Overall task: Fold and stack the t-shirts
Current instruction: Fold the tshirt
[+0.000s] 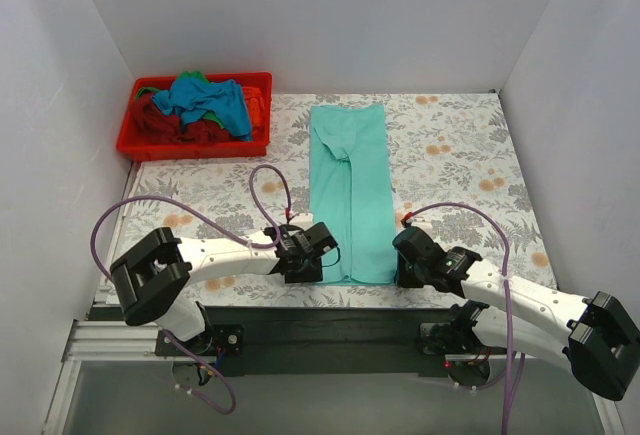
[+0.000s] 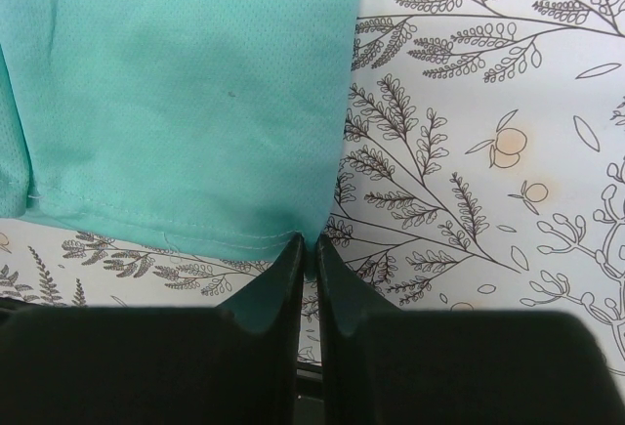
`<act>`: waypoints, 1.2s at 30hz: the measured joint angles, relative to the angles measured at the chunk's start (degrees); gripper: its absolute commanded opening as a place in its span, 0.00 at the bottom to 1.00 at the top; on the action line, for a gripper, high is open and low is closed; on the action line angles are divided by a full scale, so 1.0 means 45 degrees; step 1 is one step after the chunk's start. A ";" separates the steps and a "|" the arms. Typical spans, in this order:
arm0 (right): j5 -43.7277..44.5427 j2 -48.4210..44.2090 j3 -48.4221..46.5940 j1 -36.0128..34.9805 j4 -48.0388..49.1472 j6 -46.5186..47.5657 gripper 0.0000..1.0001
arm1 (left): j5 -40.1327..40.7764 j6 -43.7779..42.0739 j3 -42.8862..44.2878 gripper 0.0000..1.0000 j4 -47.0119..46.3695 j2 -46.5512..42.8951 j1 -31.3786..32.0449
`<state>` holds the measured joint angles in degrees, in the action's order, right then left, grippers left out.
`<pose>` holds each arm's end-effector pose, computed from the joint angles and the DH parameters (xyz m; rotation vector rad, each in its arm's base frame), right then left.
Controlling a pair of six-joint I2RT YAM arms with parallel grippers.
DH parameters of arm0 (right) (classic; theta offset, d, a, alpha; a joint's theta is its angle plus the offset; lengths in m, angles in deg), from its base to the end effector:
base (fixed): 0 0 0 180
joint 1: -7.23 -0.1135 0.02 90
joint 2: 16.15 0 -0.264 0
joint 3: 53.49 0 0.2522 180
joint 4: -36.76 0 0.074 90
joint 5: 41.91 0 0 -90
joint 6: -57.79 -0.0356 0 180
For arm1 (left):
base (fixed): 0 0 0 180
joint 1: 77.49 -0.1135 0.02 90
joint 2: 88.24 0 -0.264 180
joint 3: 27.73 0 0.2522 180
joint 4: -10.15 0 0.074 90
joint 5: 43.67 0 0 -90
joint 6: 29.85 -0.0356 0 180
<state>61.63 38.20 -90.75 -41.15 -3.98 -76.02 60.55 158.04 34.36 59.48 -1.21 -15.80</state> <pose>0.1158 0.1178 0.1620 -0.0146 2.5697 0.3221 0.1331 -0.2286 0.1664 -0.9263 2.6771 -0.3224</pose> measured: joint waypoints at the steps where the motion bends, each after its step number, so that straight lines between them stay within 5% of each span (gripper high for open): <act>1: 0.0000 0.0000 0.0000 0.0000 0.0000 0.0005 0.15 | 0.0000 0.0005 0.0000 0.39 -0.0010 0.0058 0.0005; 15: -0.0044 -0.0073 0.0029 0.0000 -0.0005 0.0000 0.15 | -0.0063 0.0121 -0.0253 0.25 -0.1049 0.0214 0.0005; 20: -0.0049 -0.0097 0.0044 0.0000 0.0000 -0.0010 0.14 | -0.0204 0.0243 -0.0476 0.00 -0.1671 0.0209 0.0005; 25: -0.0097 -0.0257 0.0117 0.0000 -0.0024 0.0029 0.01 | -0.0330 0.0316 -0.0651 0.00 -0.2074 0.0136 0.0000; 36: -0.0384 -0.1200 0.0063 0.0000 -0.0413 0.0160 0.01 | -0.0219 0.0384 -0.1239 0.00 -0.2142 -0.0797 0.0053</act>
<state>59.90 32.80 -90.47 -41.15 -5.84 -75.30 59.56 159.77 28.79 49.84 -4.80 -15.56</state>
